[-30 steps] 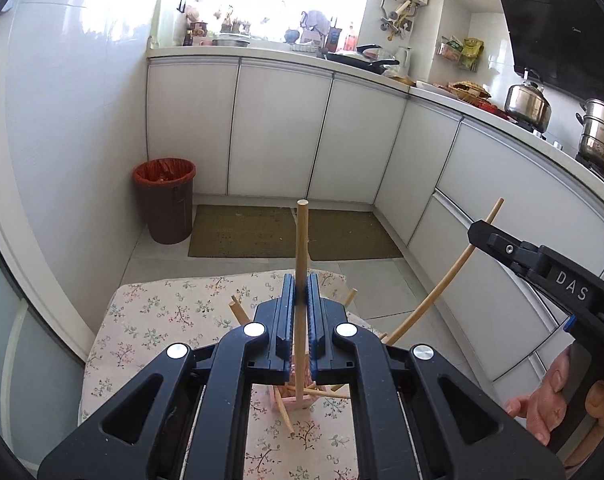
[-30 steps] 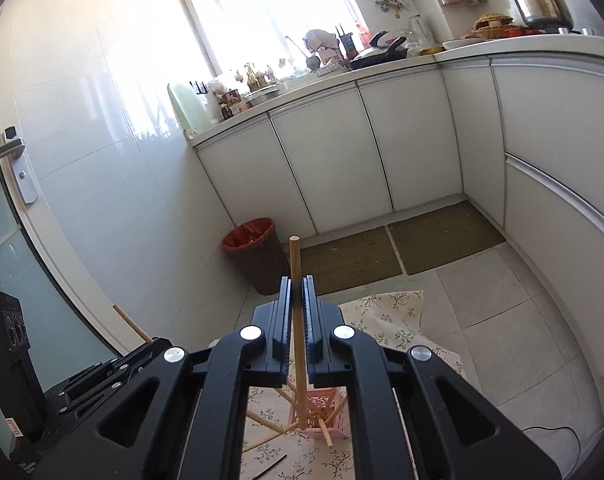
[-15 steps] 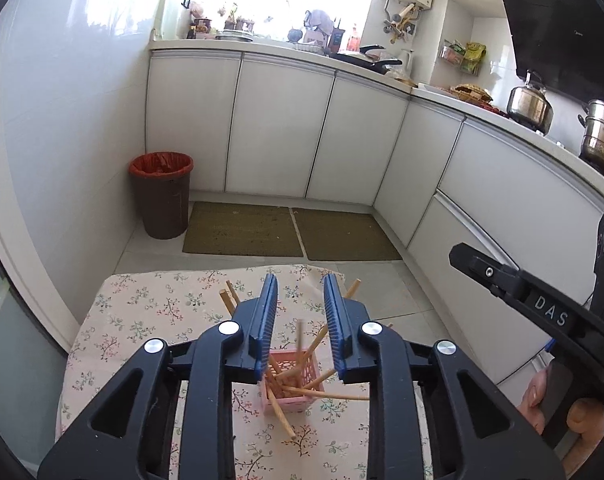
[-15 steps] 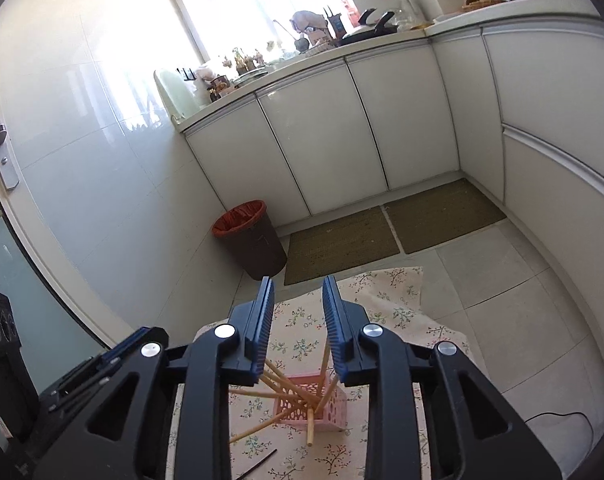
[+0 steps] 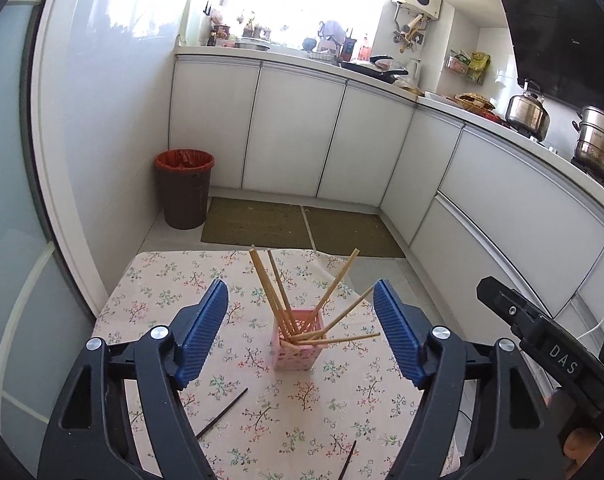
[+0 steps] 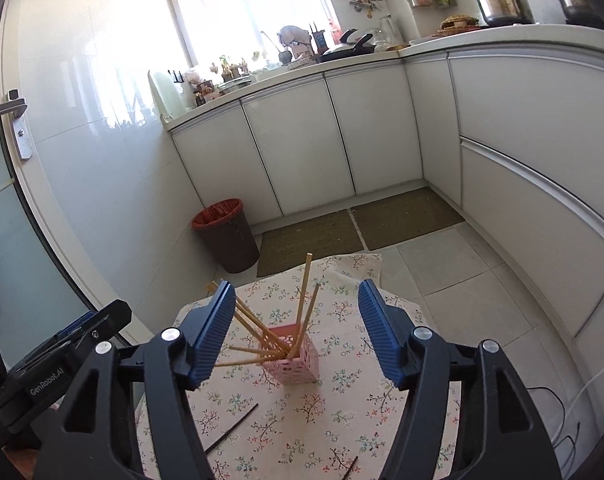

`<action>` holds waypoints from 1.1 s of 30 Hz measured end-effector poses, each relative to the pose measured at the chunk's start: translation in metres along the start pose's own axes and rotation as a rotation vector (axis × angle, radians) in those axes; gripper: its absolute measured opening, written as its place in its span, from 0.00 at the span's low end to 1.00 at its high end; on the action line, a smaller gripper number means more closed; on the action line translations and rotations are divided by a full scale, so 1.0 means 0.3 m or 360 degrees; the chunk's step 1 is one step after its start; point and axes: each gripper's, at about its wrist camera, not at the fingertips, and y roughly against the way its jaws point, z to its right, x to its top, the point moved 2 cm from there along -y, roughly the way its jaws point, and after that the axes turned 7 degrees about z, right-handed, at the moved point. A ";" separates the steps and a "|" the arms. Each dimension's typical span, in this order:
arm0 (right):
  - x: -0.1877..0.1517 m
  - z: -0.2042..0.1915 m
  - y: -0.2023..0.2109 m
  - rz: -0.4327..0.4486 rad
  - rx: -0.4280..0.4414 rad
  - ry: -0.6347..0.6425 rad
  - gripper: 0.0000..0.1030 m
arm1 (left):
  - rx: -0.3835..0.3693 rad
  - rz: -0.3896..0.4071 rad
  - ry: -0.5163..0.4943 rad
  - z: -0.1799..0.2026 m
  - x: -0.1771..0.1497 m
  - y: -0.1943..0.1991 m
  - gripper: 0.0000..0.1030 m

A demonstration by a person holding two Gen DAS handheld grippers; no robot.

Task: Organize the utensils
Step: 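Move the left tool back over the black chopsticks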

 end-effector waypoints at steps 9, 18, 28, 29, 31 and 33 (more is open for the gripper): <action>-0.089 0.031 0.053 -0.0093 -0.0060 -0.0079 0.92 | 0.0051 -0.0058 -0.0033 -0.020 -0.075 0.069 0.86; -0.241 0.074 0.028 -0.0326 -0.0096 -0.0143 0.93 | 0.0104 -0.0187 -0.0150 -0.032 -0.166 0.087 0.93; -0.475 0.136 -0.046 -0.0657 -0.0167 -0.0164 0.93 | 0.0110 -0.0468 -0.0319 -0.071 -0.320 0.006 0.93; -0.504 0.142 -0.058 -0.0697 -0.0177 -0.0165 0.93 | 0.0100 -0.0523 -0.0314 -0.085 -0.344 -0.014 0.93; -0.562 0.156 -0.084 -0.0780 -0.0202 -0.0162 0.93 | 0.0083 -0.0649 -0.0278 -0.123 -0.397 -0.063 0.93; -0.621 0.170 -0.114 -0.0870 -0.0223 -0.0164 0.93 | 0.0076 -0.0814 -0.0217 -0.169 -0.462 -0.126 0.93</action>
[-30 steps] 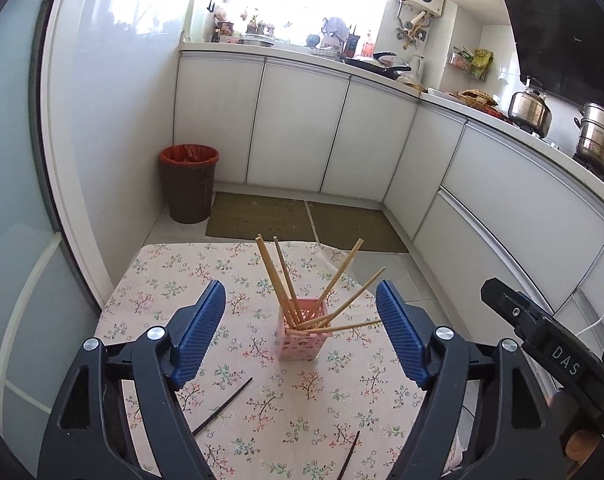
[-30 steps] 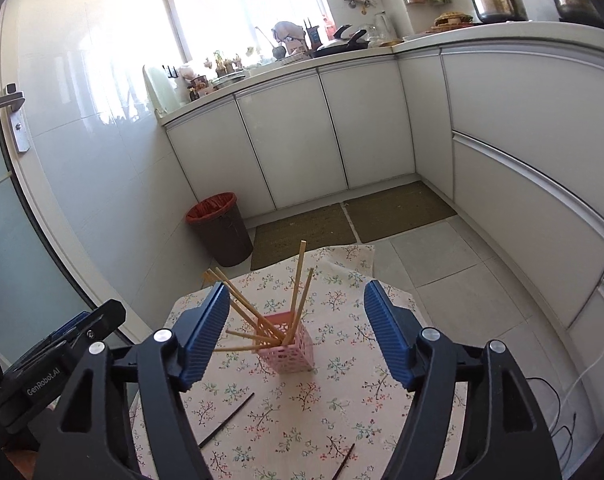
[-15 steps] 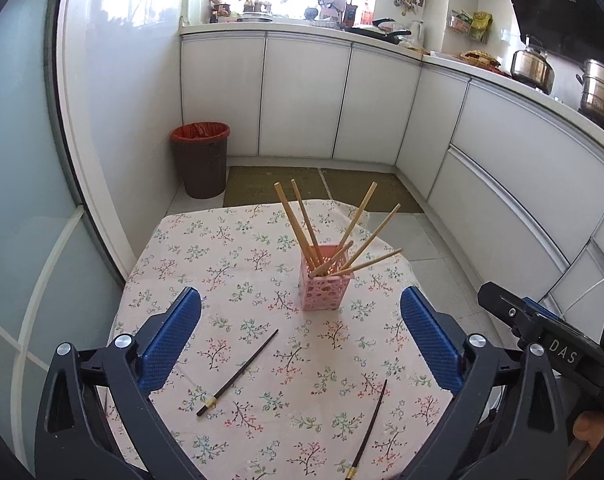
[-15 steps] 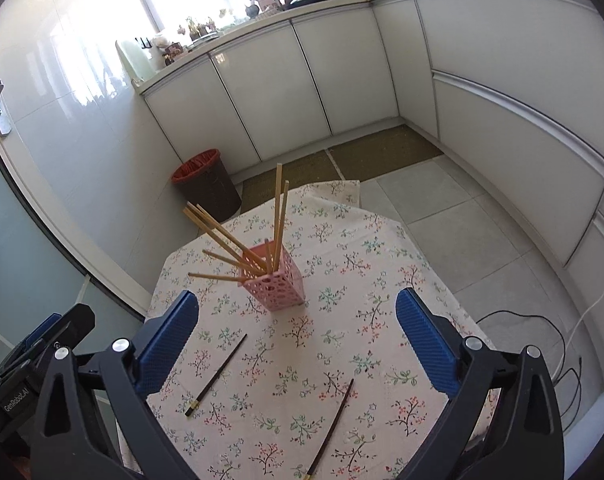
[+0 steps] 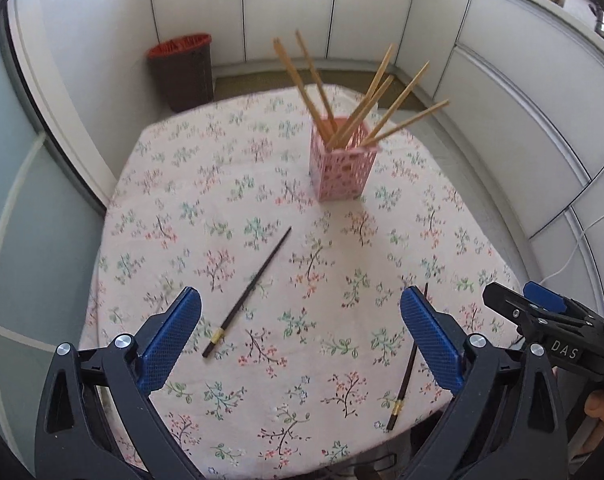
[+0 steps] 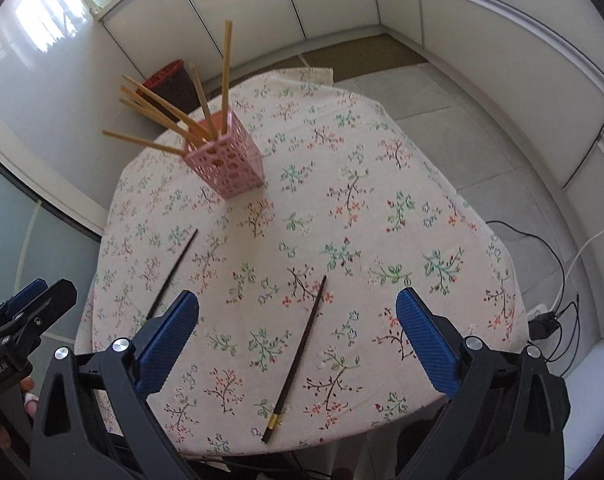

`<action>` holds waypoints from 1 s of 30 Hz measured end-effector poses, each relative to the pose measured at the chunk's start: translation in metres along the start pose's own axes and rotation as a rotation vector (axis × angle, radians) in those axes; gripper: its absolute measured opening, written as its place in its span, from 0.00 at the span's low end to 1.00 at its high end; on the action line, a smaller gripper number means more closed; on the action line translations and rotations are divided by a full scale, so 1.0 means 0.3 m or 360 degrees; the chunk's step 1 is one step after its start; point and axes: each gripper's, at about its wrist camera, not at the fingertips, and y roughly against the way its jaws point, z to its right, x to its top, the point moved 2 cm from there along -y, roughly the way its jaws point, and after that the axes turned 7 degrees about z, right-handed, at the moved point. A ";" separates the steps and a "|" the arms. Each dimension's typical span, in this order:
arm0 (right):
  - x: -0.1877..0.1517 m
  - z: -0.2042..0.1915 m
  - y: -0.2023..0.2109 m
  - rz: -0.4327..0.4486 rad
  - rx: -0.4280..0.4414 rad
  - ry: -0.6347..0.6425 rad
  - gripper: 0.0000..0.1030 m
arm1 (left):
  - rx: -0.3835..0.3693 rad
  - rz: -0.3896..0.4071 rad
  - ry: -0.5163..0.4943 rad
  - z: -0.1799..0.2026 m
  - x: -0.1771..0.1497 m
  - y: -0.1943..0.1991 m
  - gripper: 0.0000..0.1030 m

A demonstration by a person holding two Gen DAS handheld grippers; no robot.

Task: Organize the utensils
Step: 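Move the left tool back over the black chopsticks, then close the left tool on a black chopstick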

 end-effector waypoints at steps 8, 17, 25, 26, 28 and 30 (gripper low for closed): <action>-0.087 0.080 -0.185 -0.0281 -0.0071 -0.0145 0.93 | -0.0021 -0.0376 0.0114 -0.124 -0.059 -0.317 0.93; -0.103 0.136 -0.297 -0.0447 -0.0125 -0.0251 0.93 | -0.0020 -0.0428 0.0028 -0.100 0.030 -0.510 0.93; -0.099 0.168 -0.327 -0.0494 -0.0151 -0.0306 0.93 | -0.0032 -0.0379 0.0023 -0.104 0.069 -0.591 0.81; -0.097 0.166 -0.328 -0.0493 -0.0151 -0.0306 0.93 | -0.0040 -0.0388 0.0017 -0.104 0.066 -0.601 0.67; -0.097 0.160 -0.331 -0.0499 -0.0145 -0.0310 0.93 | -0.0037 -0.0420 -0.0010 -0.101 0.052 -0.623 0.54; -0.095 0.151 -0.337 -0.0501 -0.0152 -0.0308 0.93 | -0.0001 -0.0389 -0.0111 -0.083 0.042 -0.619 0.51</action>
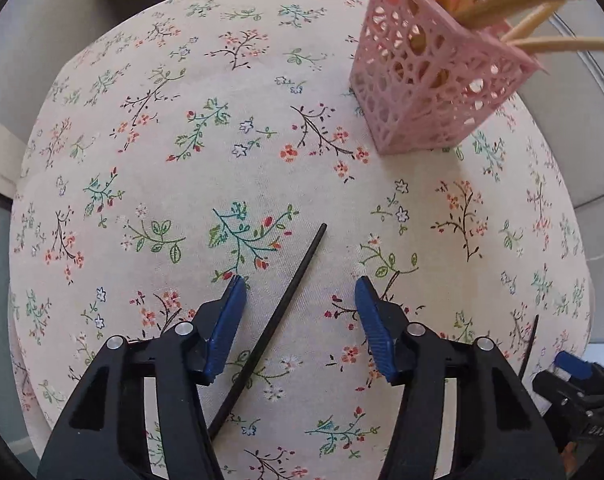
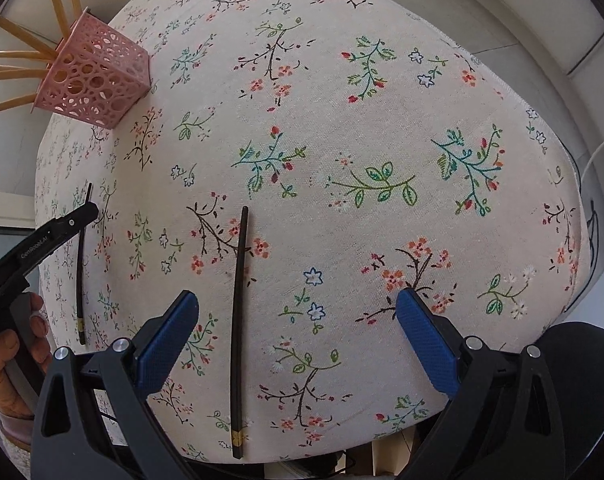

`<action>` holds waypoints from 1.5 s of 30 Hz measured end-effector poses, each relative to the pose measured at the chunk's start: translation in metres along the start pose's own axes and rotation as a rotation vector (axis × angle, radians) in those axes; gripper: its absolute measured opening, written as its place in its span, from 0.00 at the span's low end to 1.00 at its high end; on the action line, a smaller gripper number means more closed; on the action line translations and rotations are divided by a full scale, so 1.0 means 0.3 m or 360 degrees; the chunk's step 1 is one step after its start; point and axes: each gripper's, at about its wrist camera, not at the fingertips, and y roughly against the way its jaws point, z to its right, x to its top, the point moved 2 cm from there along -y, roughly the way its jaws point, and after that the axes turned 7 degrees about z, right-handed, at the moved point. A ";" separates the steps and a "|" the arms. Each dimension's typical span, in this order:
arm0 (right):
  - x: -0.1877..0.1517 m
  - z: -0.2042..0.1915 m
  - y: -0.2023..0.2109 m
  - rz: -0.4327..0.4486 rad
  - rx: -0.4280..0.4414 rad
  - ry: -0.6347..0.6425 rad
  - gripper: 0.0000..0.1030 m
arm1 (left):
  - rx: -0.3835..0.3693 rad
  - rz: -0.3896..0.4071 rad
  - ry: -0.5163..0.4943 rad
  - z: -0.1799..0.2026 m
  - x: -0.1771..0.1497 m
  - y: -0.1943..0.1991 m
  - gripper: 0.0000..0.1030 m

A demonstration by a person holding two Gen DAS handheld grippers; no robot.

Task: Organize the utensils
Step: 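Close the left tool on a black chopstick, then lift the black chopstick upright with the left tool over the basket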

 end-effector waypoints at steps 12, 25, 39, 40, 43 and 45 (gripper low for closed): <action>-0.013 -0.130 -0.045 0.0023 -0.0086 0.0035 0.93 | 0.0013 0.0026 -0.0174 0.083 -0.118 0.061 0.06; 0.027 -0.190 -0.054 0.0272 -0.0049 0.0066 0.05 | -0.0185 0.0077 0.0037 -0.055 -0.175 0.186 0.04; 0.030 -0.077 0.150 0.0397 0.0308 0.0066 0.04 | -0.0255 0.0103 0.0205 -0.092 -0.075 0.175 0.06; 0.030 -0.073 0.163 0.0401 0.0318 0.0075 0.04 | -0.0235 0.0093 0.0210 -0.091 -0.074 0.164 0.07; 0.033 -0.064 0.192 0.0426 0.0340 0.0088 0.04 | -0.0106 0.0032 0.0213 -0.084 -0.067 0.099 0.18; 0.035 -0.065 0.205 0.0435 0.0350 0.0094 0.04 | -0.0071 0.0010 0.0203 -0.077 -0.058 0.075 0.19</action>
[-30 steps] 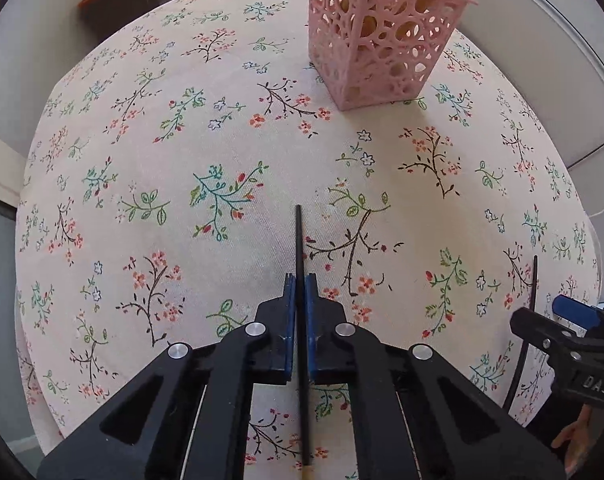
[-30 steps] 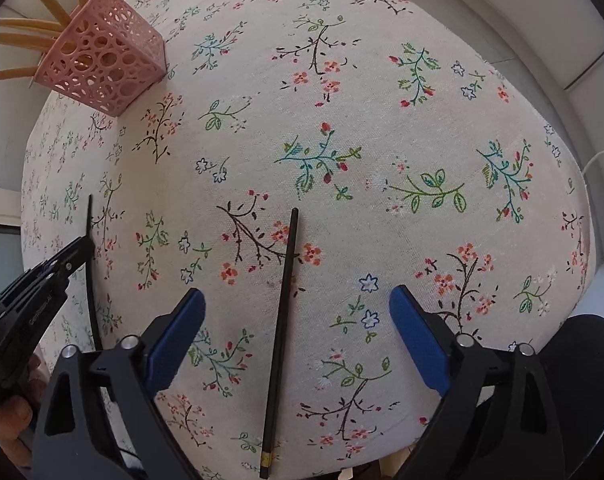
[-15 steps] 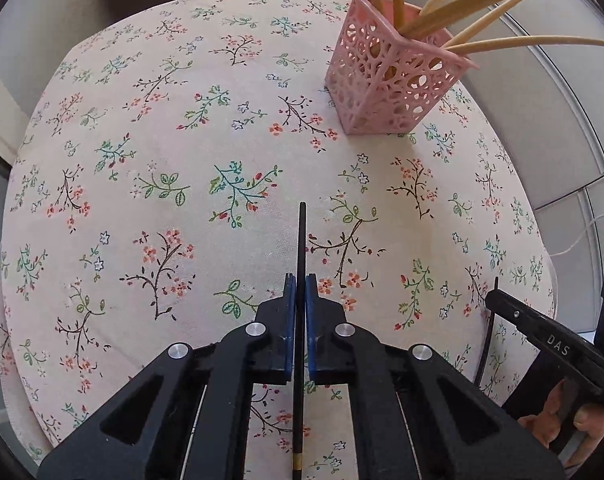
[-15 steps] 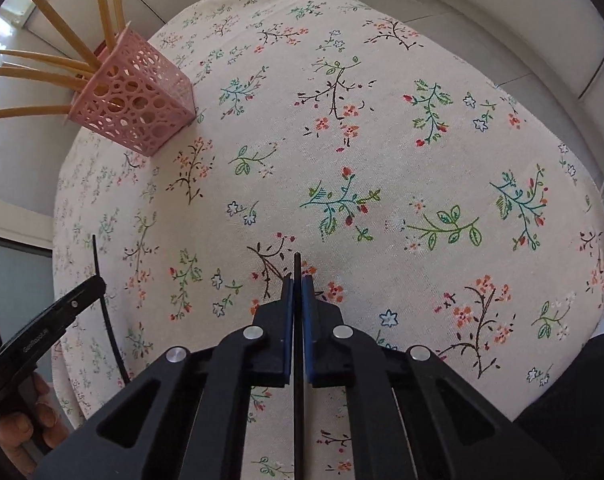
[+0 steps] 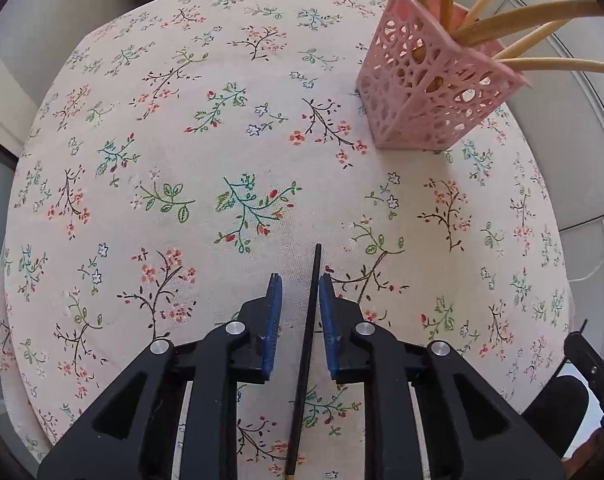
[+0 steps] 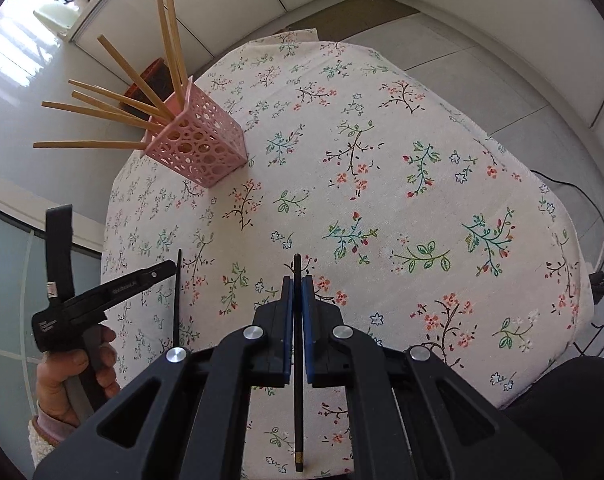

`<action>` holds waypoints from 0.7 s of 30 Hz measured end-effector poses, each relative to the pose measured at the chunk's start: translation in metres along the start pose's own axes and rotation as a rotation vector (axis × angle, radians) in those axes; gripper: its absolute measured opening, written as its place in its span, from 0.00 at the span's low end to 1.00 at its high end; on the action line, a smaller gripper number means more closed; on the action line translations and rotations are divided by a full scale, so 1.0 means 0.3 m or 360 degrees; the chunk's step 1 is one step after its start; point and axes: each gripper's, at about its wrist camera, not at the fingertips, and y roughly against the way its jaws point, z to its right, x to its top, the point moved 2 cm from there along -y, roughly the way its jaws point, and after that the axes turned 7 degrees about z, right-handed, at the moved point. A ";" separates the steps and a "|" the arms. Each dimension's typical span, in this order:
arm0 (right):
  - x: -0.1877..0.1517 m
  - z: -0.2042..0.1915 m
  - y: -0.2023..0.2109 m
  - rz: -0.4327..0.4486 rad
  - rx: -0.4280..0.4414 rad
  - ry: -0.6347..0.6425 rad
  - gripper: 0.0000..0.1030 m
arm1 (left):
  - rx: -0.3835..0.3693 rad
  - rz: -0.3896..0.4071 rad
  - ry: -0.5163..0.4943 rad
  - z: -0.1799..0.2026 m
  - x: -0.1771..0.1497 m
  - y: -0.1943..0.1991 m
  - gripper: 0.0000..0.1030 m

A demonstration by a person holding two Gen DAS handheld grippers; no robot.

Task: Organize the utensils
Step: 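Lift the black chopstick upright with the left tool over the basket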

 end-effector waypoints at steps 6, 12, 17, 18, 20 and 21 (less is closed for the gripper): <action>0.008 -0.023 0.024 0.0038 0.0024 0.0049 0.04 | 0.0131 0.0004 -0.0144 0.065 -0.006 -0.037 0.11; 0.013 -0.036 0.097 0.0101 0.0093 0.0066 0.04 | 0.0021 0.0085 -0.0070 0.072 -0.063 0.027 0.03; 0.020 -0.051 0.178 0.0164 0.0165 0.0111 0.04 | -0.0163 0.0364 -0.0044 0.106 -0.142 0.273 0.03; 0.021 -0.055 0.196 0.0178 0.0177 0.0127 0.04 | -0.0186 0.0422 -0.0050 0.123 -0.158 0.321 0.03; 0.021 -0.067 0.232 0.0210 0.0199 0.0161 0.04 | -0.0202 0.0524 -0.0078 0.159 -0.197 0.403 0.03; 0.022 -0.072 0.250 0.0227 0.0210 0.0178 0.04 | -0.0195 0.0561 -0.0089 0.168 -0.206 0.438 0.03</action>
